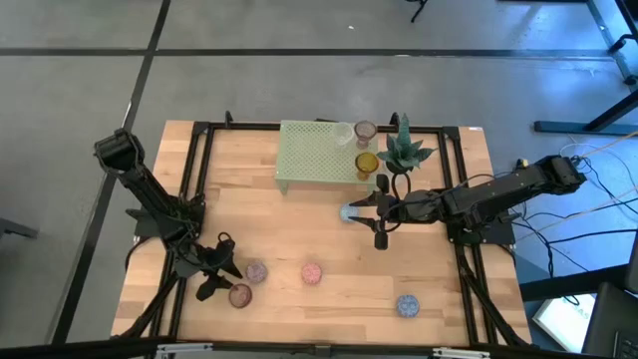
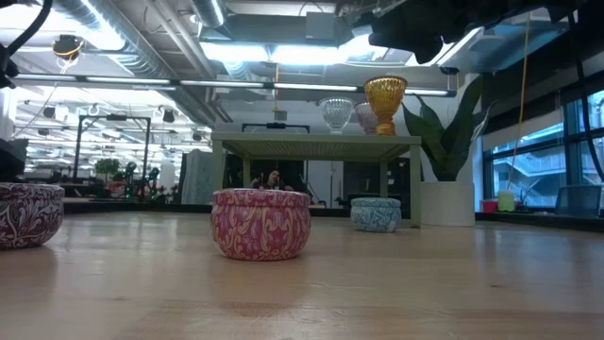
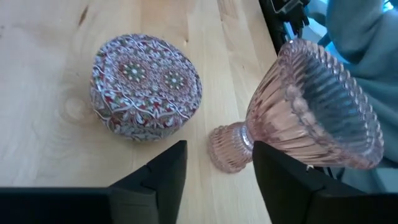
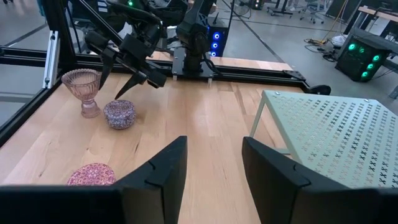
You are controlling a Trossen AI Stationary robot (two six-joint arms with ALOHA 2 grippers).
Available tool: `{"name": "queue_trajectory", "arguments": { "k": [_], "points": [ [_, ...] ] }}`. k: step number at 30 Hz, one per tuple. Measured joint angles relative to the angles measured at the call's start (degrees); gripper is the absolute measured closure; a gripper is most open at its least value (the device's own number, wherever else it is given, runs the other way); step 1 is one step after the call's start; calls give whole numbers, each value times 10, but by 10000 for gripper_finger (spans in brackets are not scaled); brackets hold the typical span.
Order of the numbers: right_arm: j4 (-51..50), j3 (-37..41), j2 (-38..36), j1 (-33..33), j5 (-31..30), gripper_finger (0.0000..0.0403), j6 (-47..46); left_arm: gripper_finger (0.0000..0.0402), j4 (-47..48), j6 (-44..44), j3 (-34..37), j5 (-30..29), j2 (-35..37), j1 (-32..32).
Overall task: Pick & Place candle stick holders
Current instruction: Align the purple glass candle holder with the transparent glass candle holder on the shelf
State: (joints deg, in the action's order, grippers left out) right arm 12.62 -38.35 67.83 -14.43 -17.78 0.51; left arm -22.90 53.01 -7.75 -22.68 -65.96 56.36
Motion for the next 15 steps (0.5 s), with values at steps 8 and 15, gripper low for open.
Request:
{"name": "queue_trajectory", "arguments": {
  "k": [8, 15],
  "points": [
    [0, 0, 0, 0, 0, 244, 0, 192, -1, -45, -22, -32, -75, 33],
    [-1, 0, 0, 0, 0, 244, 16, 192, -27, -69, -76, -58, -166, 44]
  ]
}}
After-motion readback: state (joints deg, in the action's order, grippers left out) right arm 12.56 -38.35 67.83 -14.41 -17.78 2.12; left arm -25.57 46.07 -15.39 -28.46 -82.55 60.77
